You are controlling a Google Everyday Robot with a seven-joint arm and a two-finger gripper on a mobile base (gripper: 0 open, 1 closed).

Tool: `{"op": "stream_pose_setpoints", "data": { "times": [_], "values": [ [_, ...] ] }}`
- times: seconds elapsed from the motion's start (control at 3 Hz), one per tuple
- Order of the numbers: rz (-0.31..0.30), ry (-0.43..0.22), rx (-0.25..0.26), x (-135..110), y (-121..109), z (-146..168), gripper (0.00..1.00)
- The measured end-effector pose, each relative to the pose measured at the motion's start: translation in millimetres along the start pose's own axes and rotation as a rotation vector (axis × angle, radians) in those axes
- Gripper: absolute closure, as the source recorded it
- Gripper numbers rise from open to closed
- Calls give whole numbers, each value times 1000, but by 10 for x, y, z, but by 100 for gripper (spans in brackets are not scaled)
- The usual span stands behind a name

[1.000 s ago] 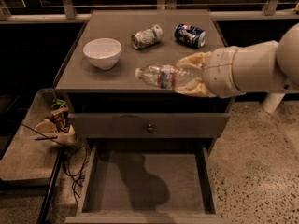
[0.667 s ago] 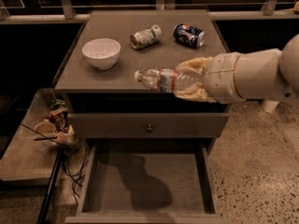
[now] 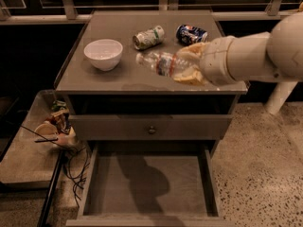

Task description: Pick water bottle from middle drawer and place on counter

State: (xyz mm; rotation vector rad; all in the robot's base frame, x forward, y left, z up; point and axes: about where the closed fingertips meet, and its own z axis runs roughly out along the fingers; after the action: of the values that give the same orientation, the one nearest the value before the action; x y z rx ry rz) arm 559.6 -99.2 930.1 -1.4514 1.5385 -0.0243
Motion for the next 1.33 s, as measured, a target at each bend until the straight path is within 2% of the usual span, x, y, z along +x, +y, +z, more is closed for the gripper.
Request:
{"op": "stream_pose_setpoints", "data": {
  "times": [0.33,0.67,1.0,1.33],
  "values": [
    [41,46,17,-21,-242,159,100],
    [119,83,35,84,-506,335,100],
    [181,75,55,291,-759,481,100],
    [267,5,70,567,-962,571,100]
  ]
}}
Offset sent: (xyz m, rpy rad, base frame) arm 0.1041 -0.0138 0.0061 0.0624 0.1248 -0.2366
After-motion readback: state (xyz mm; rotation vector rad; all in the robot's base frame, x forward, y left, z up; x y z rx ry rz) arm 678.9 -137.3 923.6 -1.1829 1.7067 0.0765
